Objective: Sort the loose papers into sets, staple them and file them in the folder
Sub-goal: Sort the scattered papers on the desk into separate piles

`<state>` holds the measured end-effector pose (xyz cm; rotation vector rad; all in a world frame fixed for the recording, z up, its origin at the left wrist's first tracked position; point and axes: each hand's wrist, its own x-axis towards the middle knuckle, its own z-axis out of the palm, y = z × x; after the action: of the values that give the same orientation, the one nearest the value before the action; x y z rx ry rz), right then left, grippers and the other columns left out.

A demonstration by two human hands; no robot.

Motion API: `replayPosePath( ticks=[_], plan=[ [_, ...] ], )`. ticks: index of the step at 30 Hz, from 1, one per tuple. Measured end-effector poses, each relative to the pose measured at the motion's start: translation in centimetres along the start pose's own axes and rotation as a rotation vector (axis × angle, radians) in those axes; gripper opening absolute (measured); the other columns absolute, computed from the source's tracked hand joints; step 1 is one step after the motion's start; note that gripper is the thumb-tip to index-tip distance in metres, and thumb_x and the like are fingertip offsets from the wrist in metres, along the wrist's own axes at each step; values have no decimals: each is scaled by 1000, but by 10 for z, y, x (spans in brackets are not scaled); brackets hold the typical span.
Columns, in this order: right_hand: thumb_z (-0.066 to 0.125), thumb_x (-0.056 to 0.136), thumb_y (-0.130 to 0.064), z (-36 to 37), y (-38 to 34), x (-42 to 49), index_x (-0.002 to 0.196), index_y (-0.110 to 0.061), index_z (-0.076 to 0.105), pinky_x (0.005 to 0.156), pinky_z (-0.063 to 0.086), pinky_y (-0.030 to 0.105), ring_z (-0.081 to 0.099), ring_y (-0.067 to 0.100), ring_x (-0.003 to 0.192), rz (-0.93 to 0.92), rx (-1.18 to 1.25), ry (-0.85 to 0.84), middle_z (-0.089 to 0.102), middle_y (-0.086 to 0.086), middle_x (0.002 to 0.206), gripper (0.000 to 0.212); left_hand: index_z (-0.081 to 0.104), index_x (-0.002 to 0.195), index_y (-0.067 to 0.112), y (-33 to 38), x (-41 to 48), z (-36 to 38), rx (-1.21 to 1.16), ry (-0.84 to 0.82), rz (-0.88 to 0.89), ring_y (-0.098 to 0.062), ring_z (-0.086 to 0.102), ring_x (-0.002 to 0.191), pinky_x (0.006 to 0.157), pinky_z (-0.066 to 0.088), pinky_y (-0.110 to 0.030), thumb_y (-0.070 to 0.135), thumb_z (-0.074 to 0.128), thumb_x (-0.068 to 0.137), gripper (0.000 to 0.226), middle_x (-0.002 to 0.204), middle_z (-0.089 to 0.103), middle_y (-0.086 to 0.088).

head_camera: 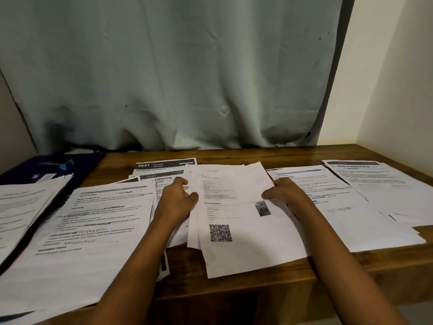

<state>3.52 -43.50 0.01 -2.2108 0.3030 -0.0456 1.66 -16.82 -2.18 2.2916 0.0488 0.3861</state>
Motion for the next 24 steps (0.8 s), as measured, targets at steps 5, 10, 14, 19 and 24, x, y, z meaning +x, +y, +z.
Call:
replayPosePath(
  ticks=[5, 10, 14, 19, 24],
  plan=[
    [75, 76, -13, -11, 1, -2, 110, -1, 62, 74, 40, 30, 52, 25, 93, 47, -134, -115, 57, 9, 104, 39, 42, 137, 14, -1, 1, 1, 95, 19, -5, -30, 52, 121, 98, 44, -40, 31, 58, 91, 51, 131, 57, -11],
    [77, 75, -16, -13, 0, -3, 107, -1, 63, 71, 40, 29, 52, 22, 89, 65, -185, -145, 57, 8, 101, 38, 24, 149, 11, -7, 3, 6, 312, -199, 3, -31, 26, 142, 118, 10, -44, 38, 39, 100, 58, 152, 32, -14],
    [79, 72, -17, -12, 2, -2, 103, -1, 63, 65, 39, 27, 53, 24, 88, 76, -167, -100, 58, 9, 100, 38, 22, 149, 11, -3, 0, 6, 326, -237, 26, -30, 25, 143, 119, 4, -44, 39, 33, 102, 56, 153, 31, -12],
    [81, 72, -24, -3, 2, 3, 101, 1, 66, 66, 39, 26, 53, 23, 86, 41, -163, 29, 62, 11, 98, 41, 28, 146, 9, 1, -2, 6, 253, -219, 27, -32, 31, 139, 118, 8, -45, 39, 31, 102, 53, 149, 39, -13],
    [75, 80, -19, 15, -5, -1, 105, 2, 66, 69, 37, 25, 60, 27, 97, -19, -86, 177, 66, 16, 108, 34, 26, 147, 7, 5, -3, 3, 192, -201, 6, -33, 31, 139, 117, 17, -45, 37, 30, 103, 53, 150, 36, -15]
  ],
)
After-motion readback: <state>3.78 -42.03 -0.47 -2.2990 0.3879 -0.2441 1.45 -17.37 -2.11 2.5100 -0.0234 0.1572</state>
